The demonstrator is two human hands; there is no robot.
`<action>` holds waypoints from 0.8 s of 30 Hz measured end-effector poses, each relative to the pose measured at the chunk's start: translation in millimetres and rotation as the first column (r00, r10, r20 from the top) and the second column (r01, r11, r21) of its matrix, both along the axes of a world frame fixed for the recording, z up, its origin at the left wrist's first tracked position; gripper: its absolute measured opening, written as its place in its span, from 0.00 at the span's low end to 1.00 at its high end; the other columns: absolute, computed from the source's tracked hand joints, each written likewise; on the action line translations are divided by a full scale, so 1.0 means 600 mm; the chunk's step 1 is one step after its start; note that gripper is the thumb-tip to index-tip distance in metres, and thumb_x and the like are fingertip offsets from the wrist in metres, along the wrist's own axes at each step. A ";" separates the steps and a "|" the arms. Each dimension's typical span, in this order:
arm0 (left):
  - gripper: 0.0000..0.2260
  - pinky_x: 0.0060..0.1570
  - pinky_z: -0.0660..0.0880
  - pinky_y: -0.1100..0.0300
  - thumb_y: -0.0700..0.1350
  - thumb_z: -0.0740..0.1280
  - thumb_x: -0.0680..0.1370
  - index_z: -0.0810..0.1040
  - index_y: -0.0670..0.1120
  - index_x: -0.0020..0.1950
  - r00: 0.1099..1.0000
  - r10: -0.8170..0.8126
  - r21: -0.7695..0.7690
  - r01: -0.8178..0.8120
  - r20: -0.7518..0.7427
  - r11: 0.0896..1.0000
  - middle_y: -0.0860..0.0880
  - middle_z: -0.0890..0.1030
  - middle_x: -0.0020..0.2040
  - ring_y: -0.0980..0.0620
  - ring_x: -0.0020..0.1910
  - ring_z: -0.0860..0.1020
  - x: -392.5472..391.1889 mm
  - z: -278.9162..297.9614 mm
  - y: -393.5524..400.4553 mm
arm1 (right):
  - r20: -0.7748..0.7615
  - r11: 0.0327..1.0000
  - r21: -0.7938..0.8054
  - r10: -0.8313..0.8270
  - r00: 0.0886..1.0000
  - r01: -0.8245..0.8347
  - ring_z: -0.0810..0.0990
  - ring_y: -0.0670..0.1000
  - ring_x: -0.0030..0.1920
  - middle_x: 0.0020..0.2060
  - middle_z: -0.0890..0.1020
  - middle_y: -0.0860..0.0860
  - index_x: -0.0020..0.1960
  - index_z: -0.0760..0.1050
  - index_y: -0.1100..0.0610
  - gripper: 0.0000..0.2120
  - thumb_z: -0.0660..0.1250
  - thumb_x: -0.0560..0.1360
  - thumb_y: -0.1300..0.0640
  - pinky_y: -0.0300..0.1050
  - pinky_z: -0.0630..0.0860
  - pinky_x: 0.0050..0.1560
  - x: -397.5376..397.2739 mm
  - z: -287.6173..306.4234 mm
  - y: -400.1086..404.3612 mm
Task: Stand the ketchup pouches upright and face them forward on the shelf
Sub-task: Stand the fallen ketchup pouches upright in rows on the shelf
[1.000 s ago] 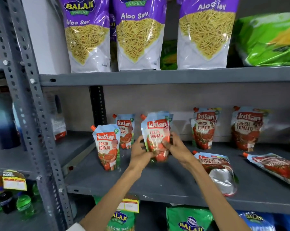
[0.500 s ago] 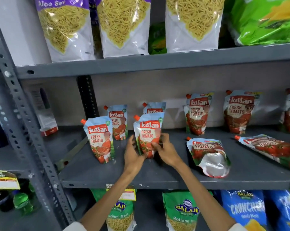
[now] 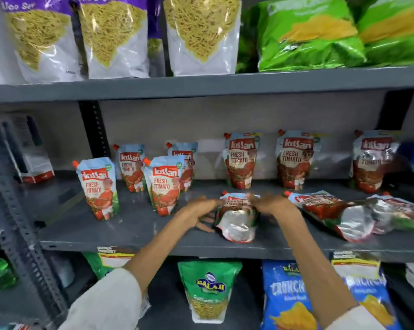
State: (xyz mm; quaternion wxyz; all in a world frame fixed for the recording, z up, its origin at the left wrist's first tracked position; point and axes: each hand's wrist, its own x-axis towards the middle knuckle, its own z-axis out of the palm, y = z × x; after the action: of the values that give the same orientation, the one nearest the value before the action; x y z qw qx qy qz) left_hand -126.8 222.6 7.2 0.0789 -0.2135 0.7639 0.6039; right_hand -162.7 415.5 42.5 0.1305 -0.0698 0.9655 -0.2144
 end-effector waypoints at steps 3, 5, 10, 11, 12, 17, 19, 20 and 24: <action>0.19 0.46 0.81 0.46 0.55 0.73 0.73 0.76 0.45 0.56 0.995 -0.054 0.047 0.050 0.086 0.998 0.45 0.81 0.45 0.48 0.41 0.80 -0.011 0.011 0.020 | 0.133 0.990 -0.137 -0.009 0.991 0.027 0.81 0.56 0.54 0.59 0.79 0.56 0.67 0.72 0.58 0.31 0.55 0.77 0.36 0.50 0.77 0.62 -0.015 -0.032 0.008; 0.18 0.45 0.80 0.49 0.52 0.75 0.72 0.76 0.44 0.55 0.990 -0.088 0.046 0.083 0.111 0.995 0.46 0.81 0.45 0.48 0.43 0.80 -0.008 0.020 0.029 | 0.199 0.946 -0.308 -0.040 0.979 0.101 0.80 0.53 0.45 0.50 0.80 0.54 0.61 0.75 0.56 0.31 0.57 0.73 0.32 0.47 0.79 0.54 -0.020 -0.043 0.012; 0.07 0.49 0.81 0.47 0.39 0.73 0.74 0.80 0.43 0.51 0.993 -0.122 0.273 0.114 0.010 0.955 0.45 0.84 0.46 0.48 0.44 0.82 0.005 0.012 0.059 | 0.064 0.885 -0.462 0.101 0.993 -0.061 0.78 0.54 0.53 0.60 0.79 0.55 0.63 0.73 0.58 0.18 0.60 0.79 0.48 0.43 0.75 0.46 -0.020 -0.048 0.021; 0.08 0.48 0.81 0.46 0.36 0.73 0.73 0.80 0.43 0.51 0.993 -0.108 0.273 0.115 -0.038 0.955 0.44 0.85 0.47 0.48 0.44 0.83 0.010 0.014 0.068 | 0.040 0.863 -0.499 0.115 0.993 -0.080 0.78 0.52 0.49 0.58 0.80 0.56 0.62 0.74 0.60 0.16 0.61 0.79 0.52 0.39 0.74 0.41 -0.017 -0.045 0.023; 0.09 0.46 0.82 0.46 0.34 0.73 0.73 0.81 0.42 0.51 0.993 -0.081 0.247 0.099 -0.083 0.964 0.44 0.85 0.47 0.48 0.43 0.83 0.013 0.015 0.074 | 0.025 0.835 -0.540 0.137 0.990 -0.102 0.78 0.49 0.44 0.53 0.82 0.54 0.59 0.75 0.60 0.13 0.62 0.79 0.55 0.36 0.74 0.35 -0.013 -0.040 0.026; 0.21 0.41 0.84 0.53 0.36 0.79 0.68 0.80 0.43 0.59 0.932 0.035 0.042 -0.021 -0.362 0.999 0.45 0.86 0.54 0.50 0.51 0.84 0.028 0.007 0.092 | -0.067 0.650 -0.747 0.131 0.989 -0.137 0.78 0.44 0.45 0.53 0.80 0.53 0.55 0.70 0.54 0.11 0.61 0.77 0.67 0.33 0.75 0.39 -0.007 -0.028 0.036; 0.25 0.42 0.82 0.65 0.36 0.79 0.67 0.74 0.42 0.61 0.854 0.066 -0.014 -0.085 -0.516 0.996 0.47 0.84 0.56 0.57 0.50 0.83 0.025 0.012 0.089 | -0.182 0.572 -0.794 0.103 0.978 -0.207 0.79 0.50 0.54 0.58 0.79 0.55 0.59 0.68 0.51 0.18 0.59 0.77 0.70 0.42 0.79 0.48 -0.019 -0.031 0.026; 0.27 0.44 0.80 0.68 0.35 0.79 0.67 0.70 0.42 0.61 0.817 0.065 -0.036 -0.105 -0.573 0.994 0.49 0.83 0.56 0.61 0.50 0.81 0.023 0.017 0.091 | -0.255 0.539 -0.802 0.079 0.964 -0.257 0.79 0.51 0.57 0.59 0.78 0.55 0.60 0.67 0.50 0.20 0.59 0.76 0.71 0.46 0.80 0.52 -0.022 -0.034 0.024; 0.33 0.54 0.76 0.66 0.36 0.78 0.67 0.61 0.45 0.62 0.706 0.021 -0.178 -0.207 -0.707 0.962 0.51 0.76 0.58 0.60 0.57 0.76 -0.007 0.022 0.077 | -0.388 0.456 -0.814 0.034 0.921 -0.360 0.75 0.48 0.63 0.63 0.75 0.50 0.66 0.64 0.50 0.24 0.60 0.77 0.71 0.51 0.76 0.64 -0.029 -0.033 0.003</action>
State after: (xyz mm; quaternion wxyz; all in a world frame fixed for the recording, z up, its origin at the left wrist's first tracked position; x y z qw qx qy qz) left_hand -130.9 268.6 20.6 -0.2803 -0.0244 0.7900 0.5447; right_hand -180.2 417.2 22.8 -0.0559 -0.2726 0.7130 -0.6435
